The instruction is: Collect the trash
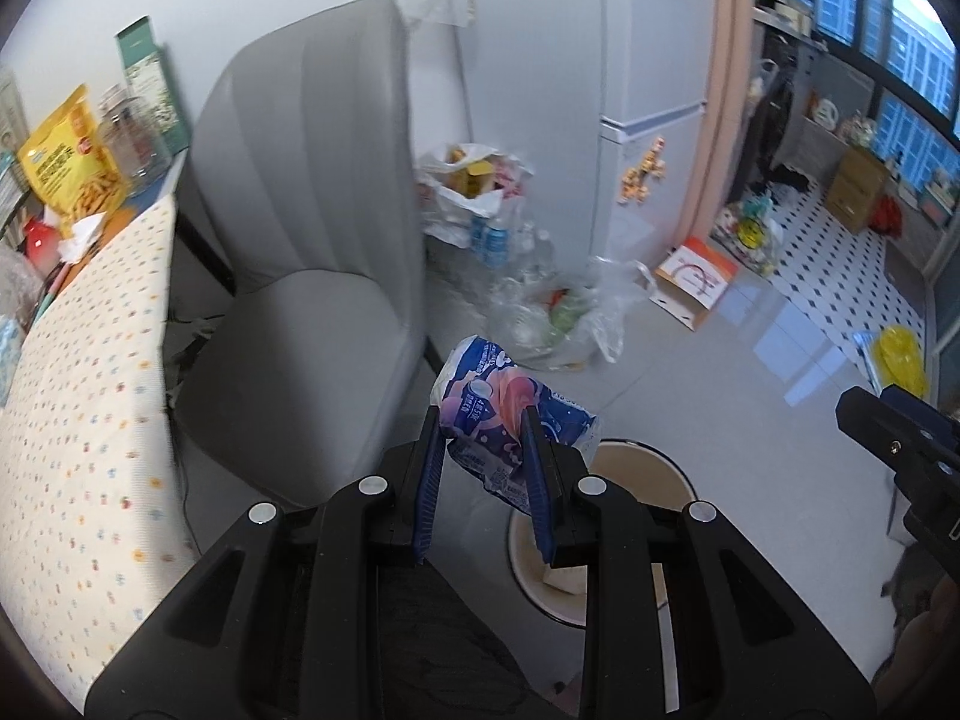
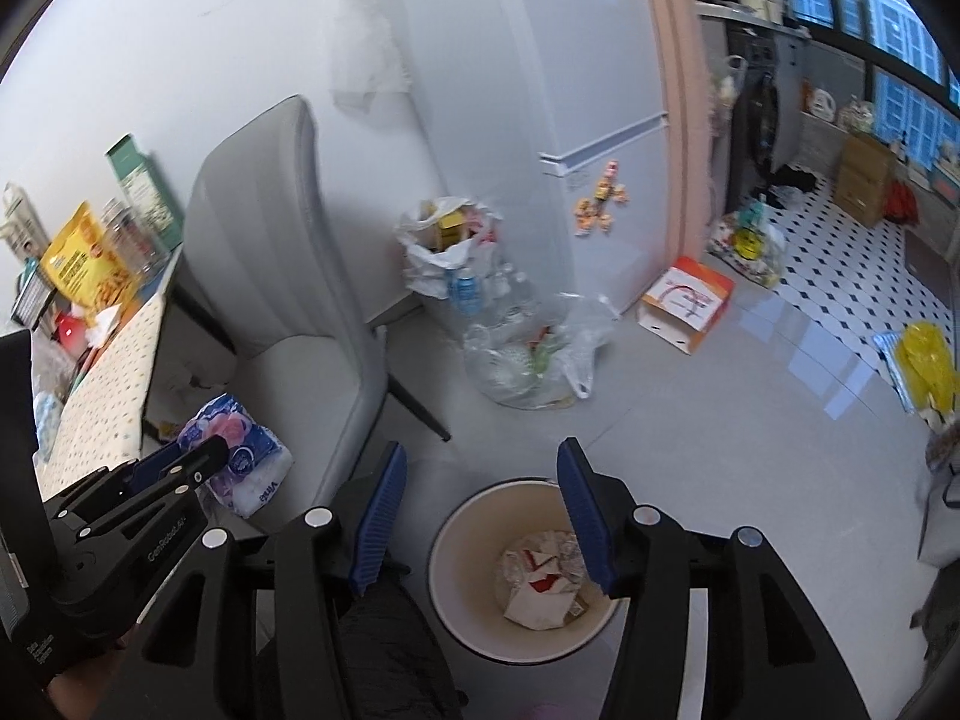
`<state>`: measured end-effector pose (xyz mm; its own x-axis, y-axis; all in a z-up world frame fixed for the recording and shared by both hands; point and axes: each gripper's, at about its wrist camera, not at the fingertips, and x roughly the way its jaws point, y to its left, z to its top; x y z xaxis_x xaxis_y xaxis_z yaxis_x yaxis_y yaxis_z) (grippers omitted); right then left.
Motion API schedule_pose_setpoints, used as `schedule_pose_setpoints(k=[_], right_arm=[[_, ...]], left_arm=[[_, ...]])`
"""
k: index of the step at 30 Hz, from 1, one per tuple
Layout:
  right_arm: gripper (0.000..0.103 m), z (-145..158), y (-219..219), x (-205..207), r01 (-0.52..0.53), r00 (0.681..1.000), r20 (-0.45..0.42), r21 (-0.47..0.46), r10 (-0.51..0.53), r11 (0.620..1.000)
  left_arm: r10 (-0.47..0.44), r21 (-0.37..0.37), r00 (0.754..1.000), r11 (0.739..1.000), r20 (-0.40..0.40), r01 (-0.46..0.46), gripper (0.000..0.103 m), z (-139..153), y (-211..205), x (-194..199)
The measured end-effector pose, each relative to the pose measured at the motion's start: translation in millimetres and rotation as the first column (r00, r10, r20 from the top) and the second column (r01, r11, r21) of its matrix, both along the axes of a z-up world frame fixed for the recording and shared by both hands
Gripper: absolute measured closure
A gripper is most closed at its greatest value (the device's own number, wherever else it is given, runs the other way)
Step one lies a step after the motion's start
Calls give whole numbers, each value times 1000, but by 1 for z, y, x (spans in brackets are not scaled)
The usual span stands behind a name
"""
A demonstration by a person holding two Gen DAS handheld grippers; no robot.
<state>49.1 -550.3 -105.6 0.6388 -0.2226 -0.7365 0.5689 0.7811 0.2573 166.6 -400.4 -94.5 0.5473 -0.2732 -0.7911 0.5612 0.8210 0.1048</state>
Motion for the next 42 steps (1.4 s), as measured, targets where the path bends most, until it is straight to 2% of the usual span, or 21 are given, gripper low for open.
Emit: schedule_pose_setpoints(k=[9,12,14,16,19,23,26,34,42], right_arm=[[50,-9,-22,-36,86,996,-26,-1,-86,996],[49,-10,-27,-44,108,994,-26,-1,-108,994],[48,-10,-28,-47,116,993,-22,-2,-116,993],[48,-9,-30,-49,118,993,-17,0,-118,993],[47,-8,-27,-50,115,993,-10,-2,-115,993],[38,-4,-19,-48,108,994,2,-17,-108,994],[28,2,-9,-46,97,995,10,-44,-97,994],[18,28,29,-44,57,998,35,-101,-54,993],[9,65,81,-34,-6,996,86,-167,20,986]], left_arm=[[-97,10,994,995,-48,98,75,-9,-36,-22],[-136,29,990,990,-43,137,57,-9,-44,-32],[-132,0,990,991,-46,132,33,-5,-42,-32],[-120,-10,992,993,-37,120,22,-1,-39,-31],[-89,-13,996,996,-15,89,17,6,-29,-29],[-40,-31,999,999,23,41,8,18,-9,-28],[-1,-55,1000,998,30,3,6,25,9,-26],[86,-117,995,990,55,-79,6,48,67,-22],[177,-190,980,969,96,-156,6,78,135,-22]])
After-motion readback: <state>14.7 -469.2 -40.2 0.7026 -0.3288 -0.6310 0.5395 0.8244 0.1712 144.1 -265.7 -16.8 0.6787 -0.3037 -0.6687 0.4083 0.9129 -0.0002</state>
